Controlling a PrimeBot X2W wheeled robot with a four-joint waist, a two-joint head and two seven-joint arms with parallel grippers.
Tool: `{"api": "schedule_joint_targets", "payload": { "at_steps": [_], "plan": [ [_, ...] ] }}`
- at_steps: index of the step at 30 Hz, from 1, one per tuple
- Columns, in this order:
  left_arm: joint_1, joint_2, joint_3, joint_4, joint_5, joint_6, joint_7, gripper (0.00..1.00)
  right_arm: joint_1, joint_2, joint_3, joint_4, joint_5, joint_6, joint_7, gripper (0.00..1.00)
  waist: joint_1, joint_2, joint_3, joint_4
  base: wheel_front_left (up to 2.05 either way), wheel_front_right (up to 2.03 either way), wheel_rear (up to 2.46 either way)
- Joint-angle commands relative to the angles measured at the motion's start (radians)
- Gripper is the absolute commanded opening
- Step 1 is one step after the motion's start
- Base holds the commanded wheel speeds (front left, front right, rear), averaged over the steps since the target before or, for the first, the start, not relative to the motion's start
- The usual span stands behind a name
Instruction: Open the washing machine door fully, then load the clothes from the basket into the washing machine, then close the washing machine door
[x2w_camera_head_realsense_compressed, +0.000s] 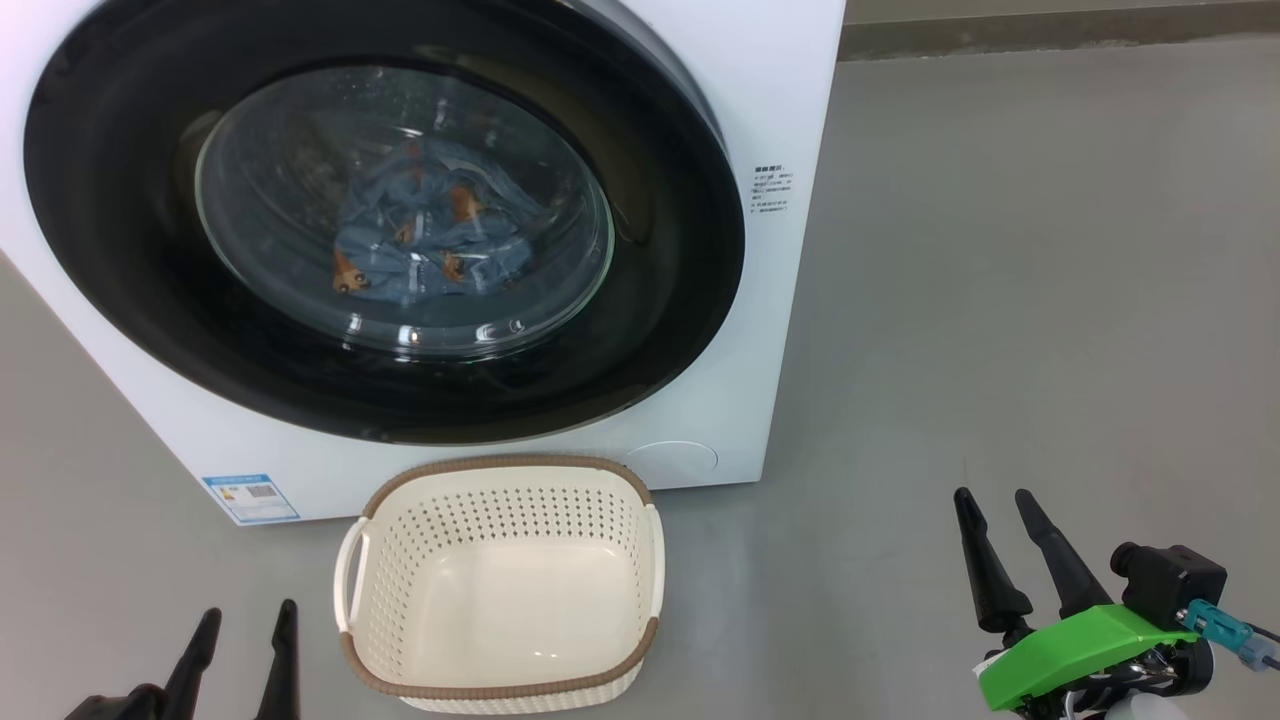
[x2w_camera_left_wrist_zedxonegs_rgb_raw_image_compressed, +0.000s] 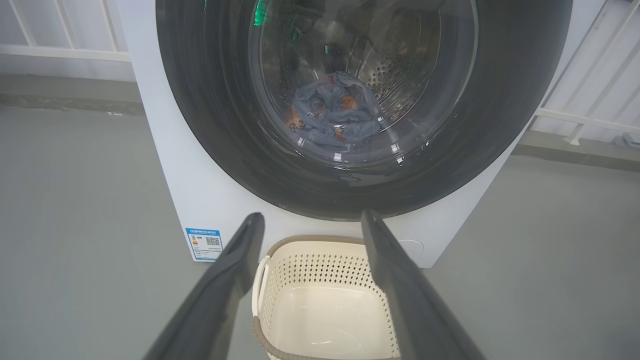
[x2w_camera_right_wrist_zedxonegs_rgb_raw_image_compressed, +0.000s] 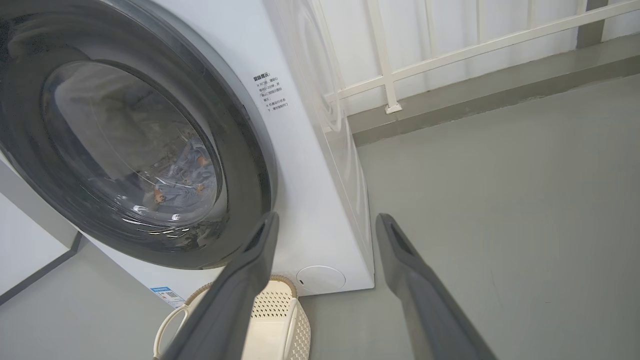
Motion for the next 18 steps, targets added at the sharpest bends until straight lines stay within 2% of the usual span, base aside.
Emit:
{"api": "schedule_joint_targets", "payload": {
  "at_steps": [1,3,4,10,14,18],
  "plan": [
    [-0.025,0.027,0.038,-0.025,0.005,-0.002,-0.006,1.00,-0.006,-0.004,0.020,-0.025,-0.005,-0.001,-0.005,1.00,0.0000,0.0000,0.000,0.000,0.00,0.00,0.00],
    [-0.026,0.028,0.036,-0.030,0.005,-0.002,-0.006,1.00,-0.007,-0.004,0.020,-0.026,-0.006,-0.001,-0.005,1.00,0.0000,0.0000,0.001,-0.001,0.00,0.00,0.00],
    [0.000,0.000,-0.001,-0.004,0.000,0.000,0.000,0.00,0.000,0.000,0.000,0.000,-0.001,0.000,0.000,0.00,0.0000,0.0000,0.002,-0.001,0.00,0.00,0.00],
    [0.003,-0.028,-0.009,0.028,-0.028,0.000,0.008,0.00,0.008,0.012,-0.003,0.033,0.023,0.000,0.009,0.00,0.0002,0.0000,0.001,-0.001,0.00,0.00,0.00],
    [-0.001,-0.031,-0.003,0.027,-0.066,0.000,0.019,0.00,0.010,0.015,-0.009,0.026,0.059,0.000,0.021,0.00,0.0023,0.0000,-0.001,-0.001,0.00,0.00,0.00],
    [-0.007,-0.035,0.002,0.028,-0.104,0.000,0.030,0.00,0.011,0.017,-0.014,0.021,0.095,0.000,0.033,0.00,0.0003,0.0000,-0.001,-0.001,0.00,0.00,0.00]
  ]
}}
